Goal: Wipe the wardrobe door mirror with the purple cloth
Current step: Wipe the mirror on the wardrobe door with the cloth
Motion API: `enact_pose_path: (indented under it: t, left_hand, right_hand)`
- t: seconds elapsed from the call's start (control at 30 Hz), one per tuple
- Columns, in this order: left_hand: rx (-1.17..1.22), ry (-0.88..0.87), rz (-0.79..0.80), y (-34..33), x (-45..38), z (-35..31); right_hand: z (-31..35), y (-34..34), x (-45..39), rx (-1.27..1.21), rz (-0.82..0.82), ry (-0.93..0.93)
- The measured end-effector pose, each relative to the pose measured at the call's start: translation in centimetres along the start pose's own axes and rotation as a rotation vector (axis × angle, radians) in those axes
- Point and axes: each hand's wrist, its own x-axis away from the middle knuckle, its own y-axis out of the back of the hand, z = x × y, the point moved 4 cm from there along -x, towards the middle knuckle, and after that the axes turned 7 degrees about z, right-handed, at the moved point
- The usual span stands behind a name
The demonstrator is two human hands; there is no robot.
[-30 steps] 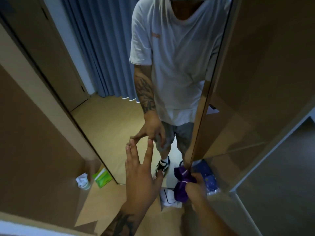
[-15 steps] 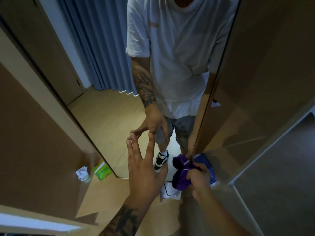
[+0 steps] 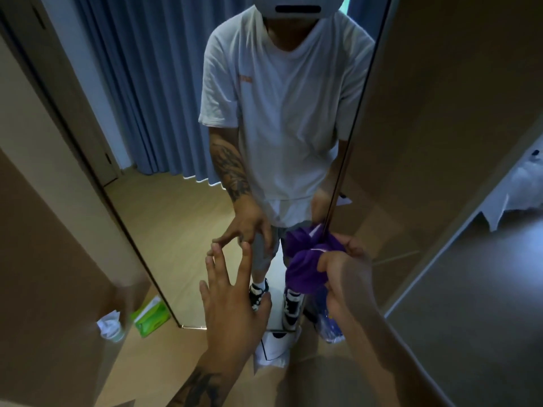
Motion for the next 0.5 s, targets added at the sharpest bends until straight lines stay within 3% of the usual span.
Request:
enact_pose_path:
  t: [0.13, 0.5]
  left_hand:
    - [-0.043, 0.003, -0.084, 2.6, 0.0, -1.4]
    - [-0.079, -0.316, -0.428, 14.9, -5.4, -11.4]
  right_hand:
    - [3.7, -1.4, 1.4, -0.005, 0.025, 0.081]
    - [11.3, -3.7, 3.8, 0.051, 0.099, 0.205]
